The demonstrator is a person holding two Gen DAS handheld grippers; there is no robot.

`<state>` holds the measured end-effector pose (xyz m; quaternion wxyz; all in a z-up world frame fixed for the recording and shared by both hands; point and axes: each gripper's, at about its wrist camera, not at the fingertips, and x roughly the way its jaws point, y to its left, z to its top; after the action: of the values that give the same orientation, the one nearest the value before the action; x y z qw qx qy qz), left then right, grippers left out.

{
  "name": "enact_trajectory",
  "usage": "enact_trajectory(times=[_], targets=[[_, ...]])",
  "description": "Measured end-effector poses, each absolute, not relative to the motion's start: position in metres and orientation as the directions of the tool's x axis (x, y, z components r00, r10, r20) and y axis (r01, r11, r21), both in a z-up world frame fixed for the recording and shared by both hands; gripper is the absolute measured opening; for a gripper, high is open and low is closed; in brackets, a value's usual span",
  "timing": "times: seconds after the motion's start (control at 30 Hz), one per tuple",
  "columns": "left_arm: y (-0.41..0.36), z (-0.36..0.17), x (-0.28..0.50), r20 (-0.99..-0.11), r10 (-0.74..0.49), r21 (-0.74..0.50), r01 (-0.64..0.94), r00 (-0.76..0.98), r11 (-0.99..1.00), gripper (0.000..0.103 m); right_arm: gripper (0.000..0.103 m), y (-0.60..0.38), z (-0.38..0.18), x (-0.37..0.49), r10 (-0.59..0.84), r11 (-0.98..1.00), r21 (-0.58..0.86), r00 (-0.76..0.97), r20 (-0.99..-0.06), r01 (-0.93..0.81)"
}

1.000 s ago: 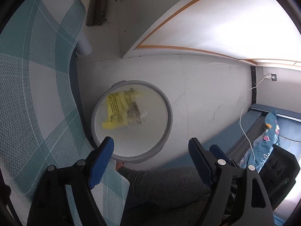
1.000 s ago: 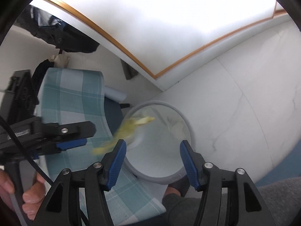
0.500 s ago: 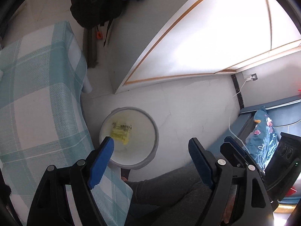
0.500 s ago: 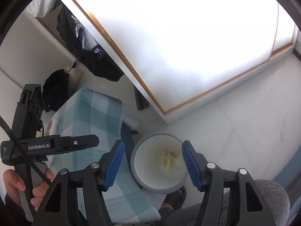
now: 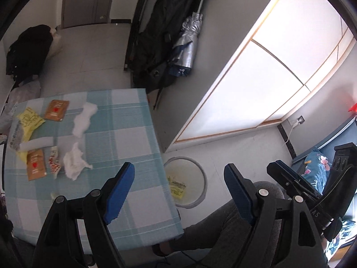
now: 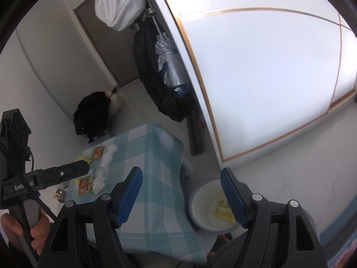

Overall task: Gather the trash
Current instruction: 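Move both tools back over the table, then lower the right tool onto the crumpled white tissue and close on it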

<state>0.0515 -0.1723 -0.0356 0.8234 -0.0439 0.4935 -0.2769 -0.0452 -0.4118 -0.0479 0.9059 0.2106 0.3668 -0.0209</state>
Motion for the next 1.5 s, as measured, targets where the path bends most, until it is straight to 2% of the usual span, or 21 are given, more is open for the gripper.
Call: enact_trajectory(times=[0.33, 0.77, 0.83, 1.03, 1.1, 1.23, 1.5], targets=[[-0.086, -0.022, 0.034, -0.754, -0.450, -0.356, 0.279, 0.478, 0.892, 0.084, 0.075, -0.353, -0.016, -0.049, 0.158, 0.948, 0.311, 0.755, -0.636, 0.064], [-0.043, -0.019, 0.018, -0.727, -0.352, -0.276, 0.219, 0.589, 0.936, 0.085, 0.076, -0.301, -0.020, -0.054, 0.197, 0.971, 0.234, 0.745, -0.637, -0.057], [-0.038, -0.020, 0.019, -0.727, -0.332, -0.256, 0.212, 0.601, 0.943, 0.085, 0.078, -0.295, -0.022, -0.051, 0.204, 0.970, 0.231, 0.746, -0.634, -0.069], [-0.005, -0.034, 0.036, -0.715, -0.248, -0.203, 0.144, 0.653, 0.968, 0.085, 0.082, -0.263, -0.036, -0.031, 0.271, 0.961, 0.224, 0.726, -0.632, -0.164], [0.005, -0.042, 0.045, -0.717, -0.222, -0.187, 0.125, 0.661, 0.975, 0.090, 0.085, -0.252, -0.042, -0.023, 0.299, 0.954, 0.222, 0.720, -0.627, -0.203], [0.020, -0.061, 0.059, -0.724, -0.191, -0.169, 0.099, 0.663, 0.981, 0.091, 0.086, -0.220, -0.061, 0.004, 0.350, 0.935, 0.191, 0.691, -0.633, -0.298], [0.045, -0.096, 0.072, -0.748, -0.181, -0.197, 0.047, 0.639, 0.979, 0.091, 0.086, -0.177, -0.102, 0.055, 0.386, 0.907, 0.152, 0.634, -0.670, -0.391]])
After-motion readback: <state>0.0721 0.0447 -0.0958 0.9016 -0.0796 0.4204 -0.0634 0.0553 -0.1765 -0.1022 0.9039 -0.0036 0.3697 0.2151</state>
